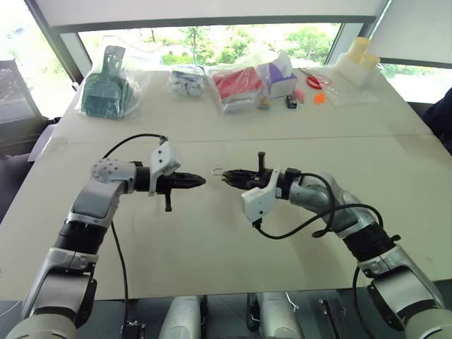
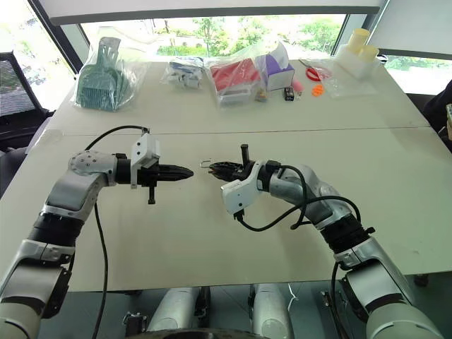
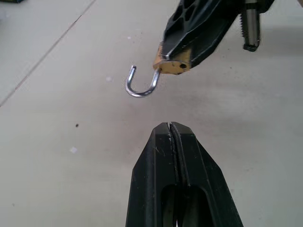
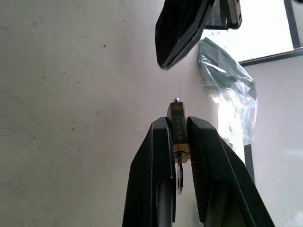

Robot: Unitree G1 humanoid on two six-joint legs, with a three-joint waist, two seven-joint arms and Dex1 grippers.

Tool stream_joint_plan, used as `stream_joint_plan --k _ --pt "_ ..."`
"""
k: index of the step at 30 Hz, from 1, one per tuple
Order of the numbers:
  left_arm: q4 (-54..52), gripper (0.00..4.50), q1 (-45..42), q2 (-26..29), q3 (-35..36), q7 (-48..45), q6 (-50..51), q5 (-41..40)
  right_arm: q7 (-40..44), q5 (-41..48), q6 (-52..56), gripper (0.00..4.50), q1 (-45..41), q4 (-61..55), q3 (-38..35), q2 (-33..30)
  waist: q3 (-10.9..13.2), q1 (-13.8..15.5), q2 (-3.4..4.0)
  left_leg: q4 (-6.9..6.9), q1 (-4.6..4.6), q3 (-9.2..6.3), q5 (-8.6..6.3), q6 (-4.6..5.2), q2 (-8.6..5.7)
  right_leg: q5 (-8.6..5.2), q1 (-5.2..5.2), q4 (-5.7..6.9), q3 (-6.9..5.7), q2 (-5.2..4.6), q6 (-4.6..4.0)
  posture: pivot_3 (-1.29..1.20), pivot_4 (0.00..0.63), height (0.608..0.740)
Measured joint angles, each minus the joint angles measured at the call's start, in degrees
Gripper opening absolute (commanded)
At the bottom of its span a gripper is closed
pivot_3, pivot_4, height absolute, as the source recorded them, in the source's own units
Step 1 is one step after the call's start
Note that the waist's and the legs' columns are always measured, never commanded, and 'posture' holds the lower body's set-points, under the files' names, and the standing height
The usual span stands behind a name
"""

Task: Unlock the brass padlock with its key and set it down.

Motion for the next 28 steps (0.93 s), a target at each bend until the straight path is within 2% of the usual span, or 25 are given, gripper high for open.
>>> stream_joint_plan --k 4,12,13,15,19,24,28 --pt "-5.86 0.02 5.07 1.34 1.82 2.50 2.21 -0.54 -3.47 -3.01 -0.95 0.00 0.10 3.64 1.53 1.49 0.00 -0.27 0.00 -0.03 0.02 -0.01 0.00 0.00 0.01 0.00 -0.01 0.01 0.03 0.00 0.00 0.00 0.150 0.740" --pt "-14.21 0.00 12.11 2.53 4.62 6.64 6.17 -2.90 -3.41 -3.36 -1.88 3.77 2.23 5.11 2.23 1.02 0.00 -0.08 0.01 -0.04 0.05 -0.02 0.01 -0.02 0.02 0.00 0.01 0.03 0.04 -0.01 -0.01 0.00 0.150 0.740" --pt "-14.92 0.00 12.63 2.57 4.84 7.05 6.52 -3.01 -2.97 -2.80 -1.84 4.39 2.23 4.34 2.11 0.75 -0.01 -0.13 0.01 -0.04 0.09 -0.02 0.01 -0.02 0.02 0.00 0.04 0.03 0.05 -0.01 -0.01 0.00 0.150 0.740" --pt "-15.97 0.00 13.12 2.65 5.14 7.53 7.51 -3.82 -1.38 -1.45 -1.27 4.46 2.40 2.76 1.70 -0.05 -0.01 -0.08 0.01 -0.04 0.10 -0.03 0.01 -0.02 0.02 0.00 0.06 0.04 0.05 -0.01 -0.01 0.00 0.150 0.740" --pt "-19.24 0.00 14.44 4.16 6.14 8.28 8.93 -5.29 8.57 9.36 7.56 4.46 6.96 -3.62 -1.07 -3.48 -0.01 0.29 0.01 -0.04 0.10 -0.05 0.01 -0.01 0.08 0.00 0.11 0.00 0.05 -0.06 -0.01 0.00 0.150 0.740" --pt "-20.36 0.00 15.05 4.54 6.27 8.89 9.84 -6.03 21.60 27.33 31.97 4.46 10.27 -15.35 -7.32 -7.46 0.00 0.23 0.03 -0.04 0.15 -0.06 0.00 -0.01 0.12 0.00 0.15 0.01 0.03 -0.05 -0.02 0.00 0.150 0.740" --pt "-22.05 0.00 15.56 5.59 6.92 9.64 10.32 -6.93 27.53 40.77 53.76 4.46 10.52 -25.31 -13.09 -11.58 0.00 0.26 0.03 -0.04 0.15 -0.10 0.00 -0.01 0.16 0.00 0.15 0.01 -0.01 -0.05 -0.03 0.00 0.150 0.740"
